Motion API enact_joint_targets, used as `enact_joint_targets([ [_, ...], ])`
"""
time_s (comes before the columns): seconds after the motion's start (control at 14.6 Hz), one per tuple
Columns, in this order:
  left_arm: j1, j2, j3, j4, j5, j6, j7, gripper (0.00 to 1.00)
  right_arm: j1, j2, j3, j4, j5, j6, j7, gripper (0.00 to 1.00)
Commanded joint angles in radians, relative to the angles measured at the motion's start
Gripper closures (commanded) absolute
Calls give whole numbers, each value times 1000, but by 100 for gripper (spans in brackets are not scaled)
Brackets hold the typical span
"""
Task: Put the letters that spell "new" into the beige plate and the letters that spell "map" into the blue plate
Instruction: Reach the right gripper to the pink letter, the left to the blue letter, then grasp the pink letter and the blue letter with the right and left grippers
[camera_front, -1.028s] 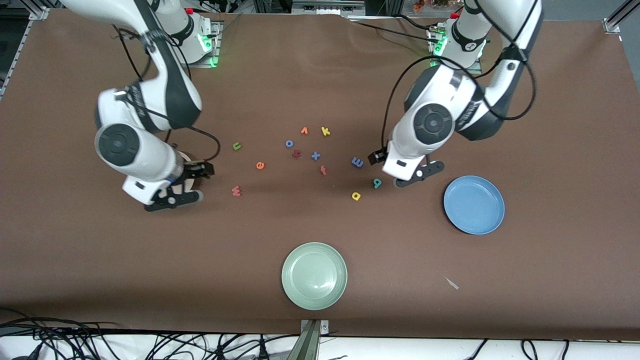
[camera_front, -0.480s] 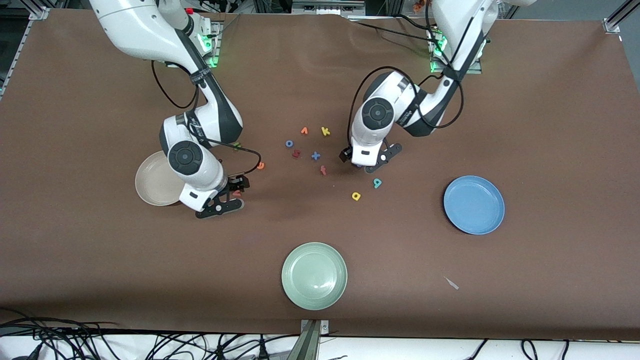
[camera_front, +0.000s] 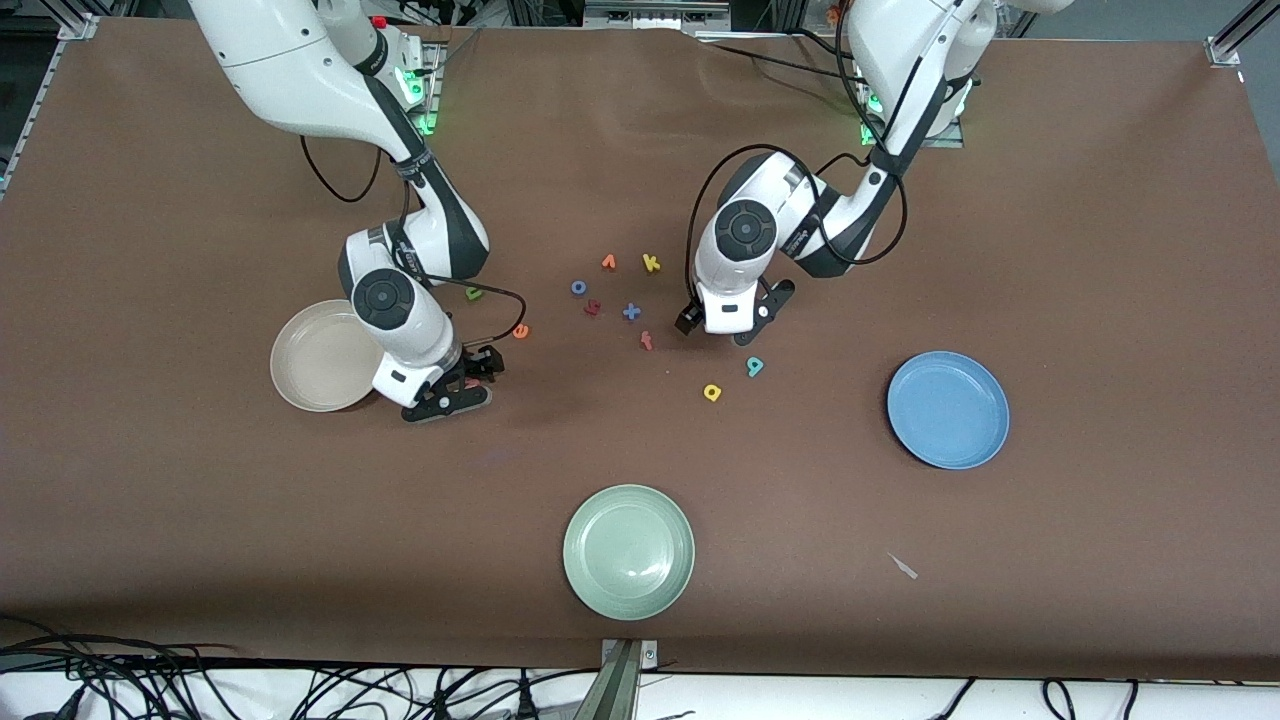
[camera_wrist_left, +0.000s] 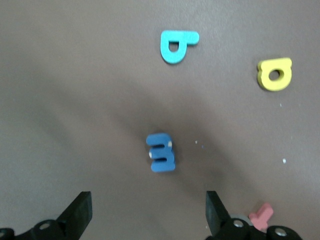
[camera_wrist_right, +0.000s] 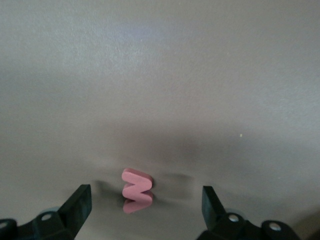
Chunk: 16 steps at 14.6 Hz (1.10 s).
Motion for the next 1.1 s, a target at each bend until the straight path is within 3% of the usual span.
enact_joint_targets([
  [0.0, 10, 26, 5, -1, -4, 22, -6, 0, 3, -6, 4, -25, 7, 39, 14, 18],
  [0.07, 12, 32, 5, -2, -1, 46, -6, 0, 3, -4, 4, -25, 7, 48, 14, 22],
  [0.27, 10, 58, 5, -2, 25, 73, -6, 8, 0, -4, 4, -18, 7, 50, 35, 54],
  [0.55, 12, 68, 5, -5, 37, 90, -17, 25, 0, -4, 5, -16, 7, 52, 40, 63],
  [0.82, 15, 89, 8, -5, 37, 125, -17, 53, -3, -7, 13, -9, 7, 44, 37, 95],
  [1.03, 18, 88, 9, 6, 37, 122, -18, 74, -26, -51, 14, 36, 7, -104, 21, 100],
])
